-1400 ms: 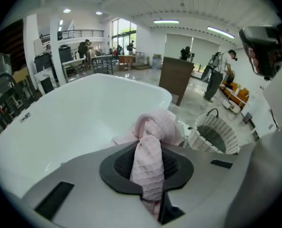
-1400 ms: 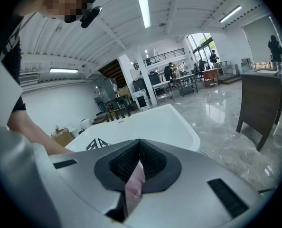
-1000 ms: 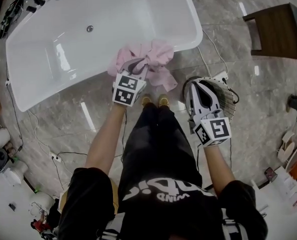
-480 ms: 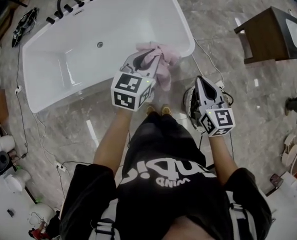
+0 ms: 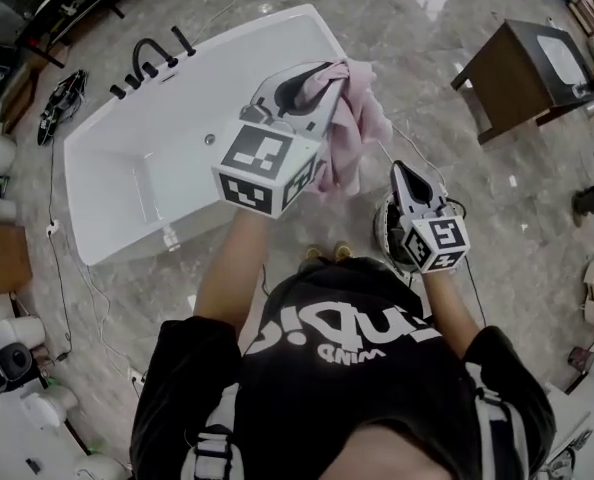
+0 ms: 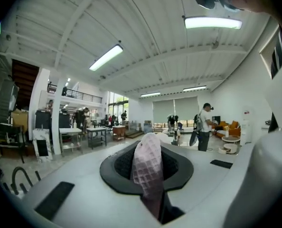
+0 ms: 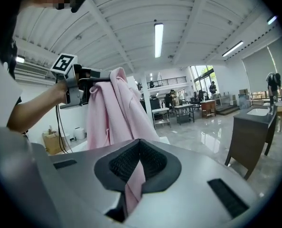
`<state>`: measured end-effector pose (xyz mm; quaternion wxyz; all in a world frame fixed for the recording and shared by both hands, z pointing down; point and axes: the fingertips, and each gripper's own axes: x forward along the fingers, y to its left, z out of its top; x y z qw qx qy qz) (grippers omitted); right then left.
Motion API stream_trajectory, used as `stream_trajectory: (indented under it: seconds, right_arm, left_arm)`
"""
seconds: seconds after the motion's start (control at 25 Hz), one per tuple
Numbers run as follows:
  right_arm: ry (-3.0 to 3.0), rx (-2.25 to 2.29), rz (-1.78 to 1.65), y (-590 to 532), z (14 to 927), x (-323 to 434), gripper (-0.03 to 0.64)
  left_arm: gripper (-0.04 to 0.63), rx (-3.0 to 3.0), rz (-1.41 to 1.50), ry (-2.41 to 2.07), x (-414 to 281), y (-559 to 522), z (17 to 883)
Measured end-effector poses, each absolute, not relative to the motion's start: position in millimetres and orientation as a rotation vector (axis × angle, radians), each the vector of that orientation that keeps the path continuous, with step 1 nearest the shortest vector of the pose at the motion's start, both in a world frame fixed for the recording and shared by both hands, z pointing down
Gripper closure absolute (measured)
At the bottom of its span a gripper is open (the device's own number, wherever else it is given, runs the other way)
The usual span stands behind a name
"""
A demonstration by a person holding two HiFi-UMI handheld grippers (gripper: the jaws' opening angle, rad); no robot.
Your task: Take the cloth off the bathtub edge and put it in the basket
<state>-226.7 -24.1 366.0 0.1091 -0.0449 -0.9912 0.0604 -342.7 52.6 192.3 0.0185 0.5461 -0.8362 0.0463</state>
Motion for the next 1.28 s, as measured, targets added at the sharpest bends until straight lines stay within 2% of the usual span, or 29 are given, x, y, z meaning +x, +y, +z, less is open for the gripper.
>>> stream_trajectory:
  seconds: [0.28, 0.68, 1.0, 1.28]
  right_arm:
    - [-2.945, 0.056, 0.180, -43.0, 355.9, -199.1, 0.606]
    - [-2.896, 0.603, 0.267, -124.4, 362.8, -82.3, 0.606]
    - [-2.857, 0.956, 0.346, -204.7, 354.8, 48.3, 0.606]
    - [-2.811, 1.105, 0.387, -238.4, 362.5, 120.6, 0.606]
  left_arm:
    - [0.538, 1.901, 0.108, -2.497, -318.5, 15.3, 172.2]
    - [0.538, 2.320, -0.005, -2.168, -229.6, -82.1, 144.7]
    - [0.538, 2.584, -0.055, -1.831, -90.8, -198.6, 131.2]
    - [0.538, 2.627, -0.020, -1.667, -14.7, -256.9, 158.8]
